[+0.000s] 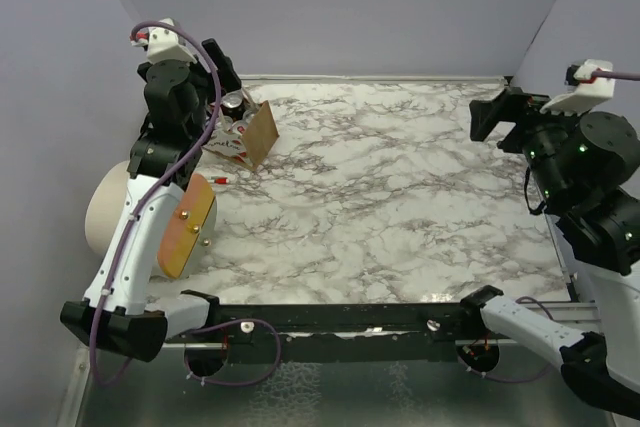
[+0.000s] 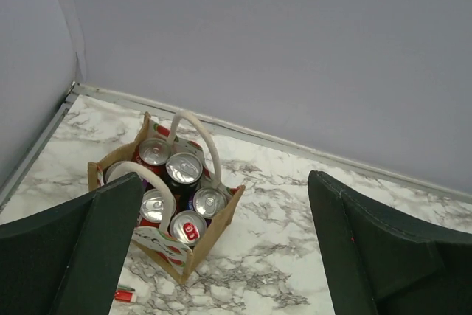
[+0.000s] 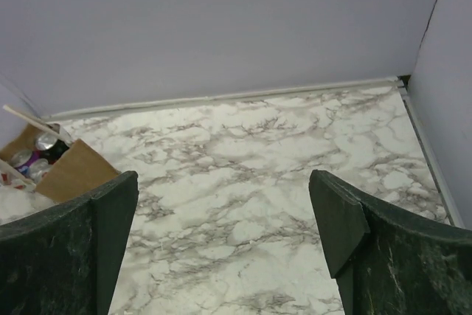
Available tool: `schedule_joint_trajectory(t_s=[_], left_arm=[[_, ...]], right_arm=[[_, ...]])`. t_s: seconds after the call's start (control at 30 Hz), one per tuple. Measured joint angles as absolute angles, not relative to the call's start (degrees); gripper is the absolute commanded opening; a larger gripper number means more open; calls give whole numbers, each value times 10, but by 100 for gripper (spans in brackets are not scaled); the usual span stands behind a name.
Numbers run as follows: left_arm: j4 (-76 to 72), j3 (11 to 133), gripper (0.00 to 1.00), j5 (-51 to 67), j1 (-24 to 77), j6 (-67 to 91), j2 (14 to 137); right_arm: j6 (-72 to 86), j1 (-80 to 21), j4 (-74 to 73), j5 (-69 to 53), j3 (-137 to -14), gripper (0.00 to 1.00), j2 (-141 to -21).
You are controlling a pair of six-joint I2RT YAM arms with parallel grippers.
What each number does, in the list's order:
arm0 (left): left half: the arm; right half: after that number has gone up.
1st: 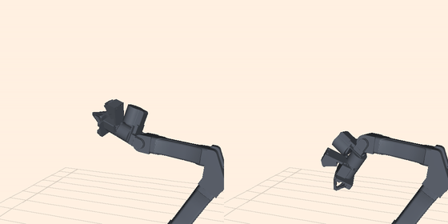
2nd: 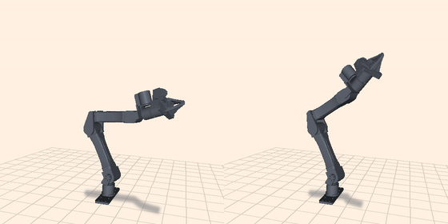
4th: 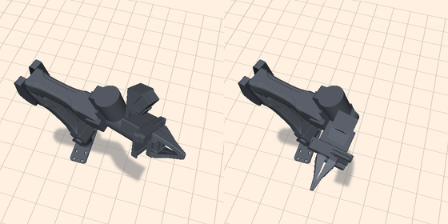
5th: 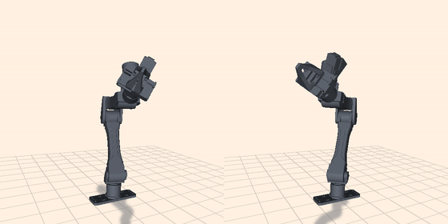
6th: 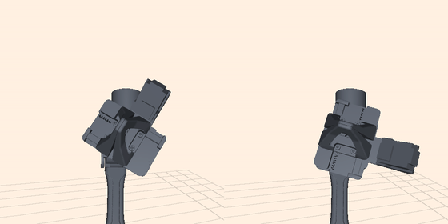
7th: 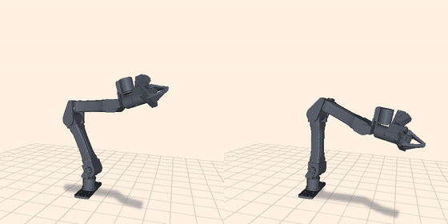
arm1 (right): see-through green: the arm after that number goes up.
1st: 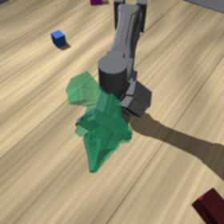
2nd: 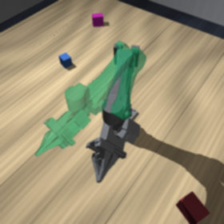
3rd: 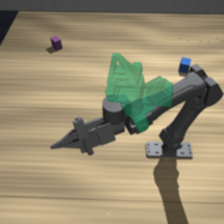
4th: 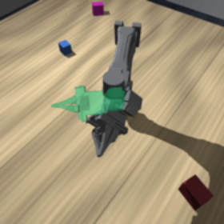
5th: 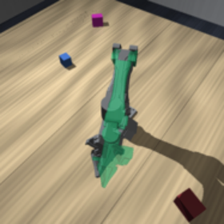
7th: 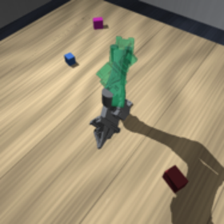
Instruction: Take the beverage out of the canvas bag
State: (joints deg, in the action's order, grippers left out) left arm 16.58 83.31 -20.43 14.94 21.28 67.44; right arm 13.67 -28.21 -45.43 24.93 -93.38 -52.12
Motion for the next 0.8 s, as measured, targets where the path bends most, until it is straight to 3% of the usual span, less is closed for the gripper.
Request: schedule_joint_trajectory(t_s=[0.6, 0.8], left_arm=[[107, 801, 98, -126, 57, 278, 757], [111, 801, 93, -130, 52, 315, 776]], right_arm=[[148, -161, -454, 95, -847, 99, -607], [153, -155, -449, 61, -829, 99, -606]])
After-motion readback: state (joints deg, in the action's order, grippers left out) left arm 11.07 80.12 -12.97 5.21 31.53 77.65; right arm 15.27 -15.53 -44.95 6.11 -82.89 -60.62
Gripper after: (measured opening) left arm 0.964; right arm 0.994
